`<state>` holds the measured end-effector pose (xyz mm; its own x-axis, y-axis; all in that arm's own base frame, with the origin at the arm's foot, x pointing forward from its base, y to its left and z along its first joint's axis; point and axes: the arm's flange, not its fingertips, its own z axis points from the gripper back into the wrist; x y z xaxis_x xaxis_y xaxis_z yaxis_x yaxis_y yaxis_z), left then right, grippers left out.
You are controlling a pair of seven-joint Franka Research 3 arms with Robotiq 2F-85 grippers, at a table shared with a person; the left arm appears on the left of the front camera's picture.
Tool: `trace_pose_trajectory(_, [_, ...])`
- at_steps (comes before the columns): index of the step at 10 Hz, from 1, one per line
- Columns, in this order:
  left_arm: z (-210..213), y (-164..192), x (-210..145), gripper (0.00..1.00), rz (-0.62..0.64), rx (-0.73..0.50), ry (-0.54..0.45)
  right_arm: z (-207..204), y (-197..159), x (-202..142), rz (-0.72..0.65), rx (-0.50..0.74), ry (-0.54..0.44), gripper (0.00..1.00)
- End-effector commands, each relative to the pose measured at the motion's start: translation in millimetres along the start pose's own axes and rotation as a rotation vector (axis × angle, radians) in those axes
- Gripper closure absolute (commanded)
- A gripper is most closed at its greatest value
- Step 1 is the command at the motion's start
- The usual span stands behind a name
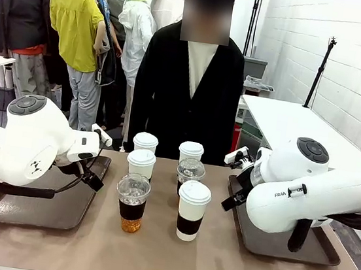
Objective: Distribute the coffee onto the tray.
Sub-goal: Pick up one iced Americano and place it on the right Handle tray.
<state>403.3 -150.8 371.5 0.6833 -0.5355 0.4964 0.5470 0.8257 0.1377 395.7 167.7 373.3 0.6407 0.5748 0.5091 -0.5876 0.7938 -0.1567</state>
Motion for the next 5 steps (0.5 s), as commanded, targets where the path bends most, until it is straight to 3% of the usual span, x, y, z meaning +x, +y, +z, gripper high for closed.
trace_pose_trajectory(1, [0.0,0.1,0.0,0.00,0.000,0.000,0.000,0.0,0.0,0.0,0.000,0.000,0.000,0.00])
trace_pose_trajectory(5, [0.0,0.0,0.0,0.00,0.000,0.000,0.000,0.0,0.0,0.0,0.000,0.000,0.000,0.00])
